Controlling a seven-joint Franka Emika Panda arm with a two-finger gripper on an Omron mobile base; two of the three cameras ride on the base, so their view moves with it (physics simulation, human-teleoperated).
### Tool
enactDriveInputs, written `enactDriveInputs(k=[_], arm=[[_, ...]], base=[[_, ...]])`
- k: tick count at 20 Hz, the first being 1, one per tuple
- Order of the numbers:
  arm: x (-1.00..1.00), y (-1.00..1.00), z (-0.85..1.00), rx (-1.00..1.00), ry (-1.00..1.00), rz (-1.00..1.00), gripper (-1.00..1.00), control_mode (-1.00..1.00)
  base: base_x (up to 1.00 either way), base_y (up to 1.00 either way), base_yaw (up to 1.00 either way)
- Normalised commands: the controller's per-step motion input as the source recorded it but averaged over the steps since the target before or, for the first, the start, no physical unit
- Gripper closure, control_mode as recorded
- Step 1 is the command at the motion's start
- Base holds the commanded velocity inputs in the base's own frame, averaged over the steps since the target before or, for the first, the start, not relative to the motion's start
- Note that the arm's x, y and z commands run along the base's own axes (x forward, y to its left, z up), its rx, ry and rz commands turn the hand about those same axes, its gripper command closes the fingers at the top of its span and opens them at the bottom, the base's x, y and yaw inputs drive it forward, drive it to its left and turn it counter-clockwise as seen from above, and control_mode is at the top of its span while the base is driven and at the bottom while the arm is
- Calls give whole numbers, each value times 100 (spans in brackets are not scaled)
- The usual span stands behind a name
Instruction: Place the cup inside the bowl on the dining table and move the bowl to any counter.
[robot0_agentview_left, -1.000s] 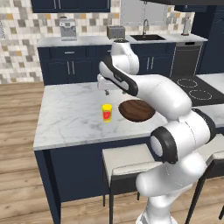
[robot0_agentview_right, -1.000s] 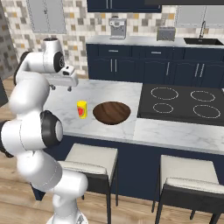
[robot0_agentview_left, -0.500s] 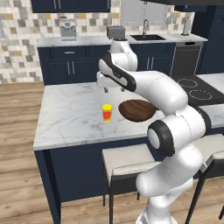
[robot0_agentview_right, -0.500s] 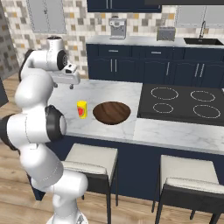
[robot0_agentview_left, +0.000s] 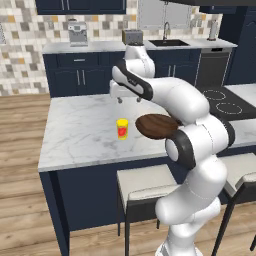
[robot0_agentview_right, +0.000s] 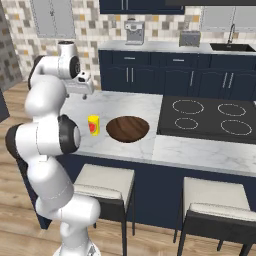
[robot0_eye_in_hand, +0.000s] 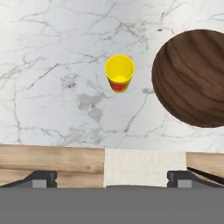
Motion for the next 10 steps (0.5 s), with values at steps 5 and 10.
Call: enactDriveInputs(k=[5, 10], arm=[[34, 0, -1, 1, 0, 0, -100, -100], [27, 2, -1, 0, 0, 0, -100, -100]], base=[[0, 0, 0], [0, 0, 0]])
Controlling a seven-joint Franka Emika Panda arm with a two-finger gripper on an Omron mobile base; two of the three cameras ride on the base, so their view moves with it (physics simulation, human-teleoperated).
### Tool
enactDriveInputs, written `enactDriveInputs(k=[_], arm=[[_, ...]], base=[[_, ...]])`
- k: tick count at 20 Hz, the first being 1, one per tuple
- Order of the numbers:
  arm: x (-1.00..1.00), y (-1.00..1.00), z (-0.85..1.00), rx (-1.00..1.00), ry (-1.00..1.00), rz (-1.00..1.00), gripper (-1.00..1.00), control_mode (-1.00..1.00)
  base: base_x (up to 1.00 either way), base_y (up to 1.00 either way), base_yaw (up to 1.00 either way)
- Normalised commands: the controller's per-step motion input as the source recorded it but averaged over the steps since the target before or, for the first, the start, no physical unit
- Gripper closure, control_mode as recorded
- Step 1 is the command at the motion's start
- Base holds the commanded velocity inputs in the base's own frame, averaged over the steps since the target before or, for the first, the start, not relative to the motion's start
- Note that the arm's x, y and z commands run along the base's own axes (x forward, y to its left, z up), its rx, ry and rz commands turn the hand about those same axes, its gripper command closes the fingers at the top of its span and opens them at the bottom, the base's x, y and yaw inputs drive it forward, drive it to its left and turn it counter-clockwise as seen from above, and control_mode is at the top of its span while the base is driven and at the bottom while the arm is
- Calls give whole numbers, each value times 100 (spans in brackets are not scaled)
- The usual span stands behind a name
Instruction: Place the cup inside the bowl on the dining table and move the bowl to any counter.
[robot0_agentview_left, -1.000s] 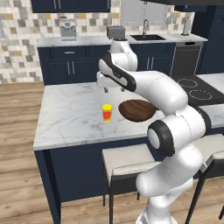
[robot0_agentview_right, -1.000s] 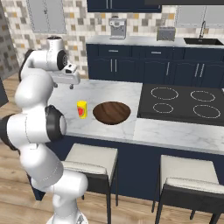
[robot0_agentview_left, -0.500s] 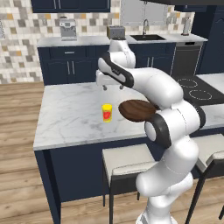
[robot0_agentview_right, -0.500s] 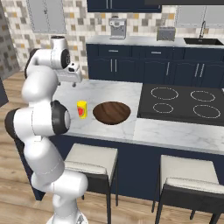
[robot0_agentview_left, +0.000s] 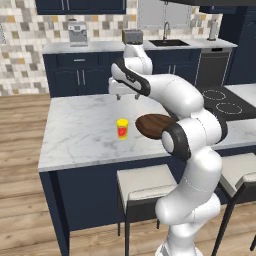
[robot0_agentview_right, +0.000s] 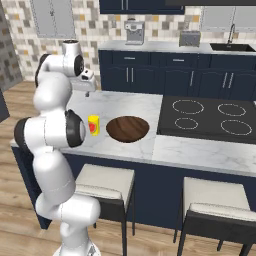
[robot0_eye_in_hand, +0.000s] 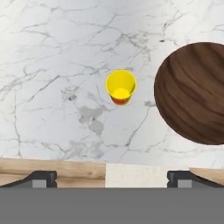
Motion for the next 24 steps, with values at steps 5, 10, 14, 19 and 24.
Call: enactDriveInputs(k=[5, 10, 14, 19, 24], arm=[[24, 3, 0, 0, 0, -1, -100, -100], [24, 5, 0, 0, 0, -1, -100, -100], [24, 4, 0, 0, 0, -1, -100, -100], [23, 4, 0, 0, 0, -1, -100, -100], [24, 4, -2, 0, 0, 0, -100, -100]], base=[[0, 0, 0], [0, 0, 0], [0, 0, 0], [0, 0, 0], [0, 0, 0]])
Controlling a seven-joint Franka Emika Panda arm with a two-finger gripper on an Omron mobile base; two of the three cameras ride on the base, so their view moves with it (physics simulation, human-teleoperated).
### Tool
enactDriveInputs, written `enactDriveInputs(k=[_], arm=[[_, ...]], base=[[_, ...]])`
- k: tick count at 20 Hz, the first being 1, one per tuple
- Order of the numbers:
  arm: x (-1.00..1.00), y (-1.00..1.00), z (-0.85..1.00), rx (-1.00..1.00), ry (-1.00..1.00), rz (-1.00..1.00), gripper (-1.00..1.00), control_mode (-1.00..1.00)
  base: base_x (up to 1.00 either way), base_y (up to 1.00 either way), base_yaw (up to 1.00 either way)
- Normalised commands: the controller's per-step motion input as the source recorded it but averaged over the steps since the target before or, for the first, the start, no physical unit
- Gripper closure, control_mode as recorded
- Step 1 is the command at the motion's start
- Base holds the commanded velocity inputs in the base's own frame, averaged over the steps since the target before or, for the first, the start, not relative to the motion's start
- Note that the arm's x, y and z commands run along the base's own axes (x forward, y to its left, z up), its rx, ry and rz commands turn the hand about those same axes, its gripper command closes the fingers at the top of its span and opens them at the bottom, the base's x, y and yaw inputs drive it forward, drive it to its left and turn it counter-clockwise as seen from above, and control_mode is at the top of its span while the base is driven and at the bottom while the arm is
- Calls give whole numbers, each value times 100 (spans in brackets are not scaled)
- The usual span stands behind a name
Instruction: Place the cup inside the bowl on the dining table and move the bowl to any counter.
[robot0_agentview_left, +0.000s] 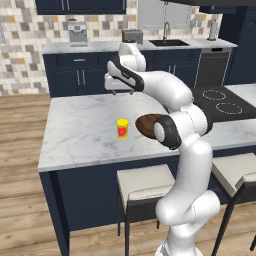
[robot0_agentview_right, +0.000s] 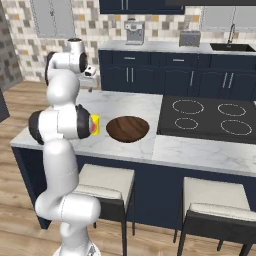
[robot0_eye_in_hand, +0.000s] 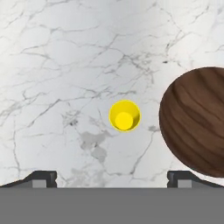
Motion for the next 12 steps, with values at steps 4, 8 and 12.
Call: enactDriveInputs(k=[4, 8, 12], arm=[[25, 2, -8, 0, 0, 0, -100, -100], [4, 4, -6, 0, 0, 0, -100, -100], [2, 3, -13, 0, 0, 0, -100, -100]], base=[[0, 0, 0], [0, 0, 0], [0, 0, 0]])
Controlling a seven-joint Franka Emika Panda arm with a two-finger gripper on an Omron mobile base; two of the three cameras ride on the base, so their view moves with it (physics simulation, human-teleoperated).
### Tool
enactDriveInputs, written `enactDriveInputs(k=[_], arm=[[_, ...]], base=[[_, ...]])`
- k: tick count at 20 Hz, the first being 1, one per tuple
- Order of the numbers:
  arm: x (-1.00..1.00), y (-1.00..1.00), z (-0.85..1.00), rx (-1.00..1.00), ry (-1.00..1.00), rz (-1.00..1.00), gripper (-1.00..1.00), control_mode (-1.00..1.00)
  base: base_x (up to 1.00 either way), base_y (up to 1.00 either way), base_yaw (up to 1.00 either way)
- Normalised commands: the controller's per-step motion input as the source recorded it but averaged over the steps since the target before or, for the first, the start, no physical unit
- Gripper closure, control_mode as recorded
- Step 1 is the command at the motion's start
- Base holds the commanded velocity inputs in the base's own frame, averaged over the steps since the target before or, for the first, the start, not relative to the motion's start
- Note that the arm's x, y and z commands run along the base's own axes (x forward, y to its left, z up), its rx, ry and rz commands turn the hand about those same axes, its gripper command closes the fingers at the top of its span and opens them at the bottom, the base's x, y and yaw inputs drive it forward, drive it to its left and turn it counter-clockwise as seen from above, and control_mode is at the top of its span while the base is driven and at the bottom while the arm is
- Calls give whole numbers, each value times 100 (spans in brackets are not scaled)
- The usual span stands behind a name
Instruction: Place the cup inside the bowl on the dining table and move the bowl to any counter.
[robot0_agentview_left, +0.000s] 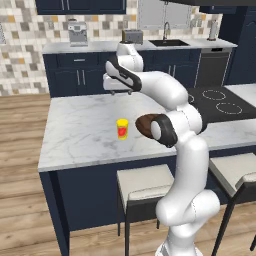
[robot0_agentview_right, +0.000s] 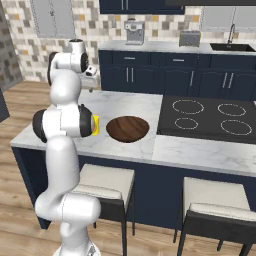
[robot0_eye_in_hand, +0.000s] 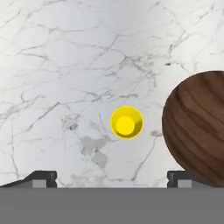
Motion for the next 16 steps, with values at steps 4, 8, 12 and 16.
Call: enactDriveInputs(k=[4, 8, 12, 16], arm=[[7, 2, -22, 0, 0, 0, -100, -100], [6, 0, -31, 0, 0, 0, -100, -100], [6, 2, -31, 0, 0, 0, -100, -100], [9, 1, -26, 0, 0, 0, -100, -100]], base=[[0, 0, 0], [0, 0, 0], [0, 0, 0], [0, 0, 0]])
